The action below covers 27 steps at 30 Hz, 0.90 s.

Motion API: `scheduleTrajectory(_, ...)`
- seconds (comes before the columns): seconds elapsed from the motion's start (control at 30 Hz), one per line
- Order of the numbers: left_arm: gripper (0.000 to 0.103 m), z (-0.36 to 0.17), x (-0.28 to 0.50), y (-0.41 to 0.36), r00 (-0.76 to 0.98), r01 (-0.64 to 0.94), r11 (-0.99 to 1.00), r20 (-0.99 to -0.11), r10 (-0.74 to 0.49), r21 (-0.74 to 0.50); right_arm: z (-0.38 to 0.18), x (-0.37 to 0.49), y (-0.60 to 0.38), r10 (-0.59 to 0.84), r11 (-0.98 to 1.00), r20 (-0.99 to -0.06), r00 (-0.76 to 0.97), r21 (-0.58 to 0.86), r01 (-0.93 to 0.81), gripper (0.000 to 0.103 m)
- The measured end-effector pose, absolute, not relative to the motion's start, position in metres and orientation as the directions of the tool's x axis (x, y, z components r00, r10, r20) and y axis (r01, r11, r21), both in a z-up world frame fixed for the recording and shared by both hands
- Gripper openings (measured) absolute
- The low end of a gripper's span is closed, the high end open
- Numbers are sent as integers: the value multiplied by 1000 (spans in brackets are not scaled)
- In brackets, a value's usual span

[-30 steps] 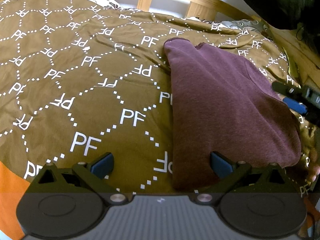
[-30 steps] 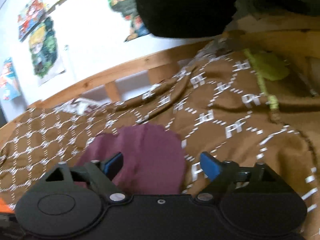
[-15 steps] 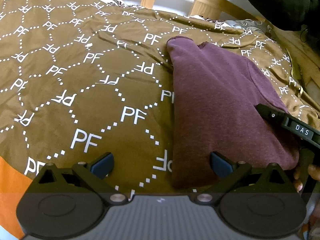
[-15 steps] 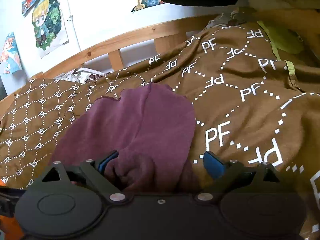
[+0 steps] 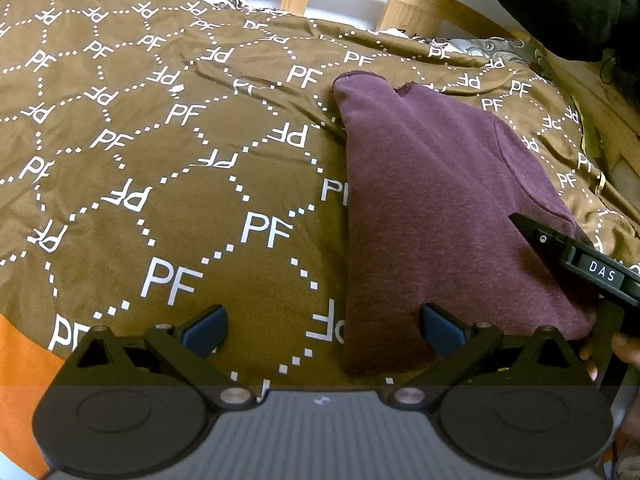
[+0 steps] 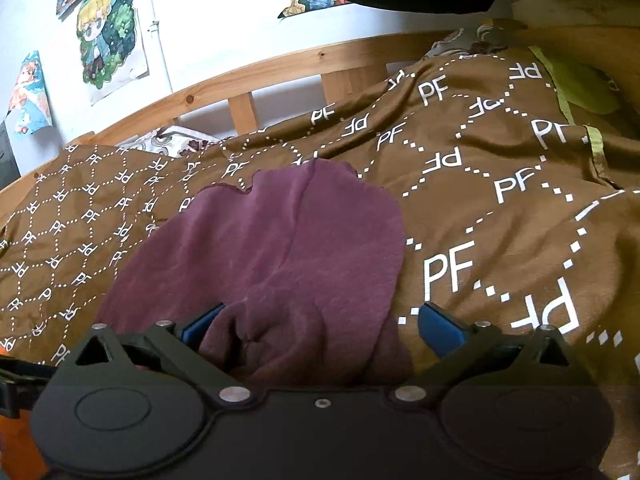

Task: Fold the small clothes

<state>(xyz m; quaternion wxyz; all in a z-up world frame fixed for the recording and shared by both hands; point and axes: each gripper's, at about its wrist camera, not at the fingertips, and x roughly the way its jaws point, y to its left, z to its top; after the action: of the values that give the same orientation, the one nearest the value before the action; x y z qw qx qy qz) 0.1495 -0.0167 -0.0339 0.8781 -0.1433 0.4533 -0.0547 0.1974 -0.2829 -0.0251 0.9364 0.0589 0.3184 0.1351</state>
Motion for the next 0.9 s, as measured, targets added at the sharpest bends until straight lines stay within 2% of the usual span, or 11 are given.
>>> scheduleTrajectory(0.27,103,-34,149,-17,586,-35,953,-779,-226,-302,-24,197,-284,297,954,-575,762,208,-215,102)
scheduleTrajectory(0.53,102,-13,158,-4,609,36,940,-739,-289,-338,-16,204,-298,355,910,-526,772,384,-157,102)
scheduleTrajectory(0.7,102,7,178,5,657,100,913,-663,-359,-395,-15,215,-299,337,905,-530,778,411,-113,93)
scheduleTrajectory(0.9,102,-10,221,0,576,92,878,-694,-432,-470,-18,229,-300,324,902,-535,780,423,-84,74)
